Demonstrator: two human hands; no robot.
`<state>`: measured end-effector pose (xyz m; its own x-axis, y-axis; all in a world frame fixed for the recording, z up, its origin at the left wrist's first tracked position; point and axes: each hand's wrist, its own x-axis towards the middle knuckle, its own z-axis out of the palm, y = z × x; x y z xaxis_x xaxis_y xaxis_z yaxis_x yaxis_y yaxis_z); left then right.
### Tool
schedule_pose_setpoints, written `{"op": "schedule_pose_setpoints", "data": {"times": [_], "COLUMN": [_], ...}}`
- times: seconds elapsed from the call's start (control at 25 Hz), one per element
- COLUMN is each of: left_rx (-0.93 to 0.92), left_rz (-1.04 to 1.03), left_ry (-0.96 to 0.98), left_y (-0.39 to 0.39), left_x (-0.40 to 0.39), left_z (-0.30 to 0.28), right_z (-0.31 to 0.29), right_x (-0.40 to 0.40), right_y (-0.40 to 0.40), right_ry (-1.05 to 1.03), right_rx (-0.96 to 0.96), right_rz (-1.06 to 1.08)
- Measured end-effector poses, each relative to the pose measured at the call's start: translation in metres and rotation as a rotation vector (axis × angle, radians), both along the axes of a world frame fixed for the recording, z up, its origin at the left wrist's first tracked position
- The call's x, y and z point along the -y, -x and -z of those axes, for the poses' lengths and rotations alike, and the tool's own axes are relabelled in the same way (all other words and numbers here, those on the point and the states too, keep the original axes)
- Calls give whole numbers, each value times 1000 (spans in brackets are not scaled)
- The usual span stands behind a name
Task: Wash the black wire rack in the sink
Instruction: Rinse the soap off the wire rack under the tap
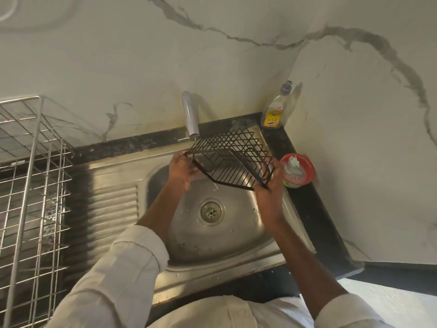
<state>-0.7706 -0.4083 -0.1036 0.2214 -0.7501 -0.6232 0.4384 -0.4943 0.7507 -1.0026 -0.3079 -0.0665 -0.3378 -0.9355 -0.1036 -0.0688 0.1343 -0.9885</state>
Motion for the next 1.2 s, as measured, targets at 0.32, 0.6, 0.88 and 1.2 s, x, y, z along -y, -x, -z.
{"op": "schedule_pose_setpoints", "data": {"times": [0.32, 0.6, 0.88, 1.2], "left_rx": [146, 316, 371, 110], "left_rz": [-96, -185, -252, -369], "left_ry": [102, 177, 315, 318], "left_y": [-10, -36, -58, -70], "left_x": [-10, -33, -71, -110], "left_z": [-23, -40, -42, -49], "right_z": [22, 27, 41, 45], "right_x": [11, 32, 91, 119], "right_y": [4, -12, -24, -58], "right_ry": [-87, -204, -272, -256], "right_rx": [-34, -24, 102, 187], "right_rz": [40, -70, -199, -317]}}
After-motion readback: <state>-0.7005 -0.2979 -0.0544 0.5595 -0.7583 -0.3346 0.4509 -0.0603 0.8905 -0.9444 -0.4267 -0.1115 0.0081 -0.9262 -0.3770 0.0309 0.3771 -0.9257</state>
